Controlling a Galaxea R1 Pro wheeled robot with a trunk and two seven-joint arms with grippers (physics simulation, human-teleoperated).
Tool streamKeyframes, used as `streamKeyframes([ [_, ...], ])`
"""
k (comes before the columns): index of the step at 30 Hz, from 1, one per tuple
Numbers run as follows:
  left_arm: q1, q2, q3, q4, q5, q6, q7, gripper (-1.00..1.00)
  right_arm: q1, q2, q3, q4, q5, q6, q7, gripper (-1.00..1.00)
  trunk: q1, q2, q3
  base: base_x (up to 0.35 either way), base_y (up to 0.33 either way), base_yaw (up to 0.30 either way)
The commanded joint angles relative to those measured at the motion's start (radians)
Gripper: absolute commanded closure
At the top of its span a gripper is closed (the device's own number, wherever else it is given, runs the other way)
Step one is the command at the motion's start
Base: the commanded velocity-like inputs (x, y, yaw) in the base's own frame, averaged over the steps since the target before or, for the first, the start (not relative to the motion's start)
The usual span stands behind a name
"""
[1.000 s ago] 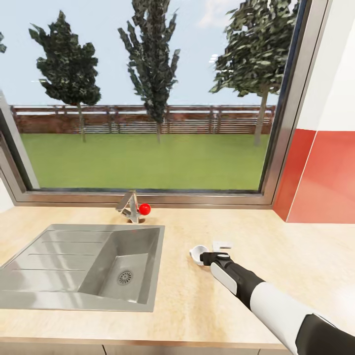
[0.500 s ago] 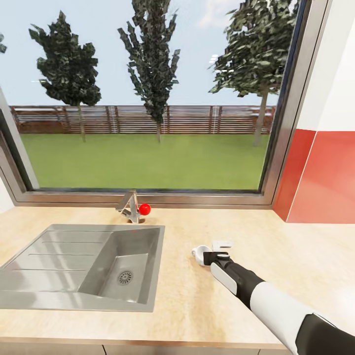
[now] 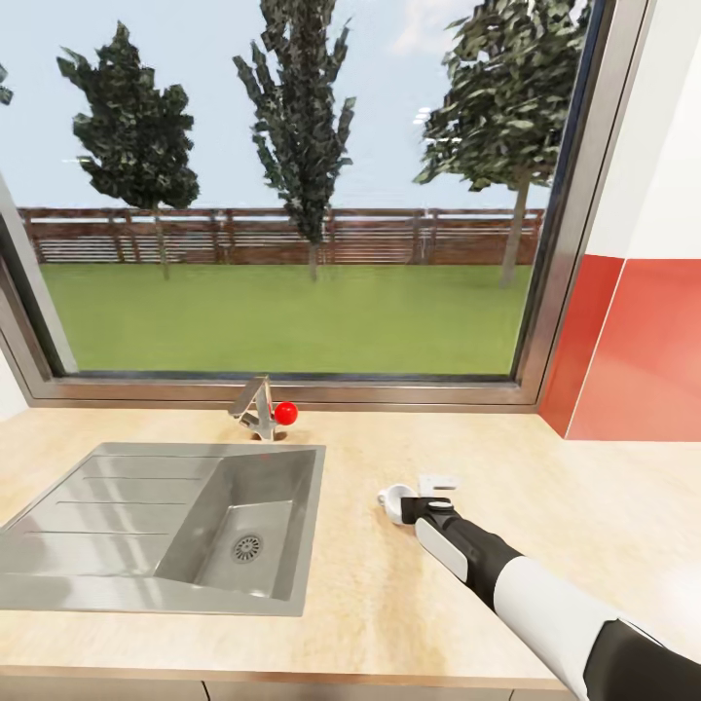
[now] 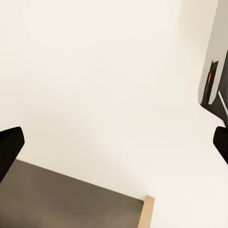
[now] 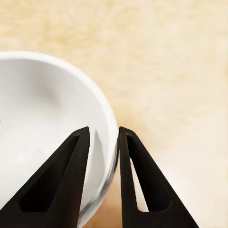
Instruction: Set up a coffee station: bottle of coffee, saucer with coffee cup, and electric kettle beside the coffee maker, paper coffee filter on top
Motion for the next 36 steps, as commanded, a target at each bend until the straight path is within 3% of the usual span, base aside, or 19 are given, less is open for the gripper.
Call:
streamKeyframes([
  [1,0.000,-0.001,0.005,-0.001,-0.009,0.002,0.001,-1.00,-0.001,-0.001,0.007,-0.004,-0.015,0.003,-0.004,1.00,0.001,-0.002,-0.002,0.000,0.000,0.000],
  [9,0.000,-0.001,0.005,-0.001,-0.009,-0.004,-0.005,-1.00,-0.001,0.003,0.007,-0.012,-0.015,0.008,-0.006,1.00,0.001,-0.002,-0.002,0.000,0.000,0.000],
  [15,0.000,-0.001,0.005,-0.001,-0.009,-0.010,-0.011,-1.00,-0.001,0.020,0.002,-0.047,-0.014,0.074,-0.006,1.00,0.001,-0.002,-0.002,0.000,0.000,0.000],
  [20,-0.001,0.002,0.003,-0.003,-0.011,-0.023,-0.013,-1.00,-0.001,0.025,0.000,-0.172,-0.015,0.169,-0.008,1.00,0.001,-0.002,-0.002,0.000,0.000,0.000],
  [27,-0.002,0.007,0.002,-0.004,-0.012,-0.101,-0.013,-1.00,-0.001,0.027,-0.001,-0.381,-0.014,0.297,-0.009,1.00,0.001,-0.002,-0.002,0.000,0.000,0.000],
  [33,-0.002,0.008,0.003,-0.005,-0.011,-0.116,-0.013,-1.00,-0.001,0.027,-0.001,-0.612,-0.013,0.436,-0.009,1.00,0.001,-0.002,-0.002,0.000,0.000,0.000],
  [36,-0.001,-0.001,0.008,-0.003,-0.005,-0.107,-0.014,-1.00,-0.002,0.044,-0.010,-0.627,-0.015,0.438,-0.007,1.00,0.001,-0.002,-0.002,0.002,-0.001,0.000],
])
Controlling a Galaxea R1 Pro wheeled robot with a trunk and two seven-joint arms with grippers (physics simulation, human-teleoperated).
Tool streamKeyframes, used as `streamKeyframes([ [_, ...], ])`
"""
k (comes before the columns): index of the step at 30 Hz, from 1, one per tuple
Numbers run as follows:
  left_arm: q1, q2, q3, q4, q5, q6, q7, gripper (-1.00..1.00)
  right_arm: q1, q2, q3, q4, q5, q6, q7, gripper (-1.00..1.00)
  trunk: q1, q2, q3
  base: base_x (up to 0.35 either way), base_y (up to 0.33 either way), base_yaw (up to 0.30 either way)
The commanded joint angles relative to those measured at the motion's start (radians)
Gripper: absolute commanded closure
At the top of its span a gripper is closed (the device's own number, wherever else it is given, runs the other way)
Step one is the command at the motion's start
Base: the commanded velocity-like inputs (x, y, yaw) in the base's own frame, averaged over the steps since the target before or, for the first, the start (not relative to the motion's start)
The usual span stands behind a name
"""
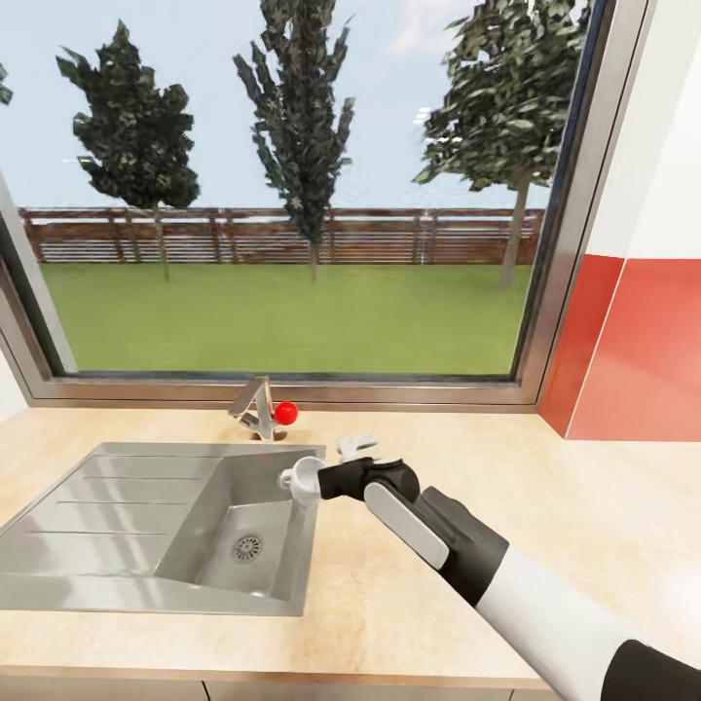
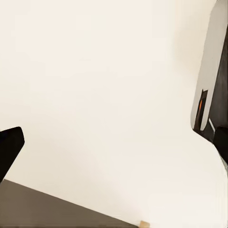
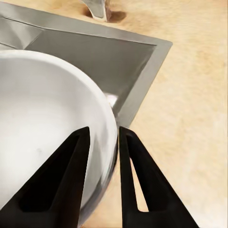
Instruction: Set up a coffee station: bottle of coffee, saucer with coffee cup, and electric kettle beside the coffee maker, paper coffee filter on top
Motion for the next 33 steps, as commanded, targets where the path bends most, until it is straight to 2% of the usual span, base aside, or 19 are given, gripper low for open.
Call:
streamKeyframes([
  [1,-0.001,0.000,0.008,0.001,-0.010,-0.004,0.002,-1.00,-0.001,0.006,-0.001,-0.001,-0.011,0.000,-0.008,1.00,0.001,-0.002,-0.002,0.001,-0.001,0.000],
  [7,0.000,0.000,0.007,0.001,-0.011,0.003,0.001,-1.00,-0.002,0.026,-0.009,-0.003,-0.015,-0.003,-0.008,1.00,0.001,-0.002,-0.002,0.000,0.000,0.000],
  [11,0.000,0.000,0.006,0.001,-0.011,0.001,0.000,-1.00,-0.002,0.031,-0.008,-0.025,-0.015,-0.004,-0.008,1.00,0.001,-0.002,-0.002,0.000,0.000,0.000],
  [25,0.000,0.000,0.006,0.001,-0.011,-0.001,0.000,-1.00,-0.001,0.028,0.000,-0.105,-0.015,0.001,-0.009,1.00,0.001,-0.002,-0.002,0.000,0.000,0.000],
  [32,0.000,0.000,0.006,0.001,-0.011,-0.002,0.000,-1.00,-0.001,0.028,0.001,-0.145,-0.015,0.001,-0.009,1.00,0.001,-0.002,0.007,0.000,0.000,0.000],
  [33,0.000,0.000,0.006,0.001,-0.011,-0.002,0.000,-1.00,-0.001,0.028,0.002,-0.222,-0.015,0.001,-0.009,1.00,0.001,-0.002,0.008,0.000,0.000,0.000],
])
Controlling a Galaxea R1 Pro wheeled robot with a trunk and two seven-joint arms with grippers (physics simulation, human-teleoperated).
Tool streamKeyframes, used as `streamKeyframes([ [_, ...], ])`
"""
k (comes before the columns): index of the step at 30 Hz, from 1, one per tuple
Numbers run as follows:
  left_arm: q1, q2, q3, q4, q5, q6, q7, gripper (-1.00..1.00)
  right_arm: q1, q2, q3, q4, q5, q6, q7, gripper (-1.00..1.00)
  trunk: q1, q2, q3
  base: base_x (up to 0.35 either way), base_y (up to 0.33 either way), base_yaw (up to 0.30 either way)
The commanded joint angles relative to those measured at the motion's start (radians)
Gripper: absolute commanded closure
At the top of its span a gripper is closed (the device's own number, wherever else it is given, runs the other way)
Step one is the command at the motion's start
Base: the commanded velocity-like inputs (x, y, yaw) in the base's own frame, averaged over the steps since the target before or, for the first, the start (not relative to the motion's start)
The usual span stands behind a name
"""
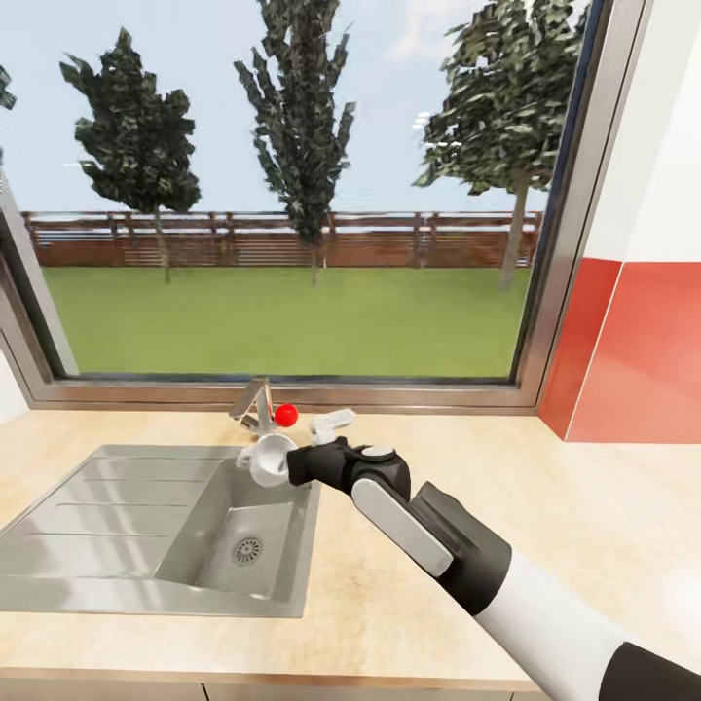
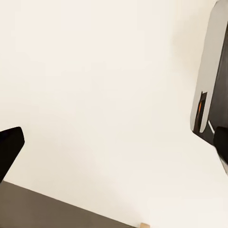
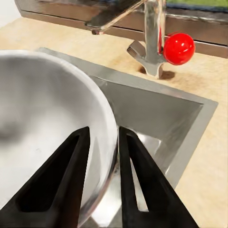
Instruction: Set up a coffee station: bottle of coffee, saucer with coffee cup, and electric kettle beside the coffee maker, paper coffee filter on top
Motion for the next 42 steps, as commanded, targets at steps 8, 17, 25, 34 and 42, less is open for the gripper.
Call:
streamKeyframes([
  [8,0.000,0.000,0.008,0.001,-0.010,-0.005,0.002,-1.00,-0.001,0.001,0.001,-0.007,-0.009,0.002,-0.008,1.00,0.000,-0.001,0.004,0.000,0.000,0.000],
  [17,0.000,0.000,0.008,0.001,-0.010,-0.005,0.002,-1.00,-0.001,0.001,0.001,-0.008,-0.009,0.002,-0.008,1.00,0.000,-0.001,0.004,0.000,0.000,0.000],
  [25,0.000,0.000,0.008,0.001,-0.010,-0.005,0.002,-1.00,-0.001,0.001,0.001,-0.009,-0.009,0.002,-0.008,1.00,0.000,-0.001,0.004,0.000,0.000,0.000],
  [34,0.000,0.000,0.009,0.000,-0.010,-0.005,0.002,-1.00,-0.001,0.001,0.001,-0.009,-0.009,0.002,-0.008,1.00,0.000,-0.001,0.004,0.000,0.000,0.000],
  [42,0.000,0.000,0.010,-0.001,-0.010,-0.005,0.002,-1.00,-0.001,0.001,0.001,-0.009,-0.009,0.002,-0.008,1.00,0.000,-0.001,0.004,0.000,0.000,0.172],
])
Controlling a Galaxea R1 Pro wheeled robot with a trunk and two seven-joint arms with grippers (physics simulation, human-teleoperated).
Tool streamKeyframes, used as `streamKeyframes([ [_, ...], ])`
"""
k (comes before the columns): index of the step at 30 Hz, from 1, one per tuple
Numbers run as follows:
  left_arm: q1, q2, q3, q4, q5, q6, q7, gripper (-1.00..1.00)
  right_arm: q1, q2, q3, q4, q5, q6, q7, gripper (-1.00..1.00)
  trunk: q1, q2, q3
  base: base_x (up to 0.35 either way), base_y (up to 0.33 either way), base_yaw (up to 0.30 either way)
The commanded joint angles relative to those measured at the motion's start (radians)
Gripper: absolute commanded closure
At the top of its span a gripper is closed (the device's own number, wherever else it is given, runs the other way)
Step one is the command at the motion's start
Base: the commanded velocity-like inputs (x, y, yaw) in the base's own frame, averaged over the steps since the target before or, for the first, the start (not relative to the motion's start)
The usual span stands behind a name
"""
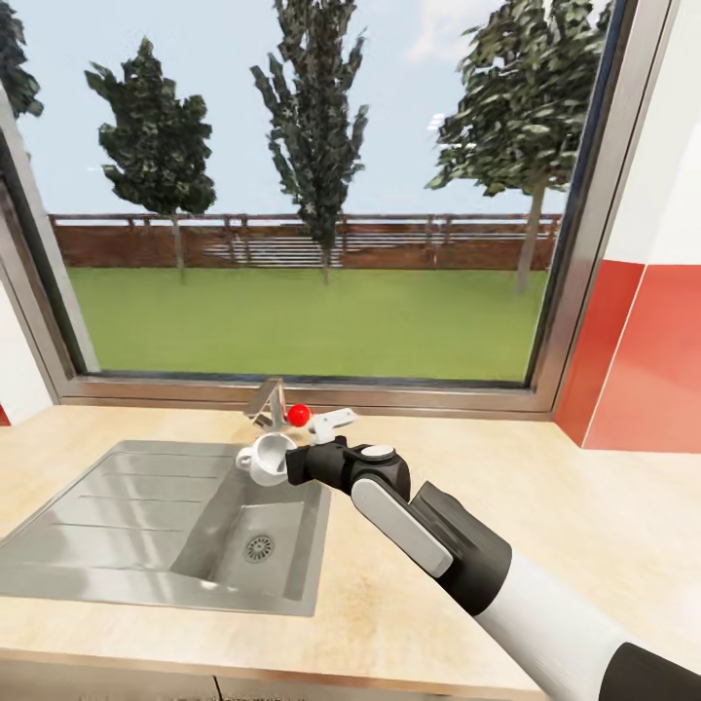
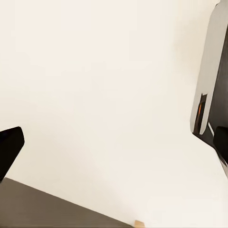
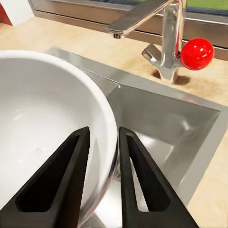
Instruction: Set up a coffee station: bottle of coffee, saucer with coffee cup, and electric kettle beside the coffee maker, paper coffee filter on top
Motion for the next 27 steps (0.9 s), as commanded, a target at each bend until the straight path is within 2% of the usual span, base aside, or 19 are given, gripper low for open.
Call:
streamKeyframes([
  [1,0.000,0.000,0.009,0.001,-0.010,-0.004,0.003,-1.00,-0.001,0.000,0.001,-0.001,-0.012,-0.001,-0.008,1.00,0.000,-0.001,0.000,0.000,0.000,0.248],
  [9,0.000,-0.001,0.011,0.001,-0.009,-0.006,0.003,-1.00,-0.001,0.000,0.001,-0.001,-0.012,-0.001,-0.008,1.00,0.000,-0.001,0.000,0.000,0.000,0.260],
  [12,0.000,-0.002,0.012,0.001,0.006,-0.044,0.003,-1.00,-0.001,0.000,0.001,-0.001,-0.012,-0.001,-0.008,1.00,0.000,-0.001,0.000,0.000,0.000,0.275],
  [15,0.000,-0.008,0.012,-0.001,0.056,-0.154,0.003,-1.00,-0.001,0.000,0.001,-0.001,-0.012,-0.001,-0.008,1.00,0.000,-0.001,0.000,0.000,0.000,0.278],
  [19,-0.004,-0.004,0.010,-0.012,0.125,-0.254,0.003,-1.00,-0.001,0.000,0.001,-0.001,-0.012,-0.001,-0.008,1.00,0.000,-0.001,0.000,0.000,0.000,0.278],
  [22,-0.017,0.001,0.008,-0.018,0.148,-0.279,0.002,-1.00,-0.001,-0.001,0.001,-0.001,-0.012,-0.001,-0.008,1.00,0.000,-0.001,0.000,-0.112,0.000,0.278],
  [27,-0.110,0.005,0.008,-0.031,0.159,-0.293,0.001,-1.00,-0.001,-0.001,0.001,-0.001,-0.012,0.000,-0.008,1.00,0.000,-0.001,0.000,-0.273,0.020,0.278],
])
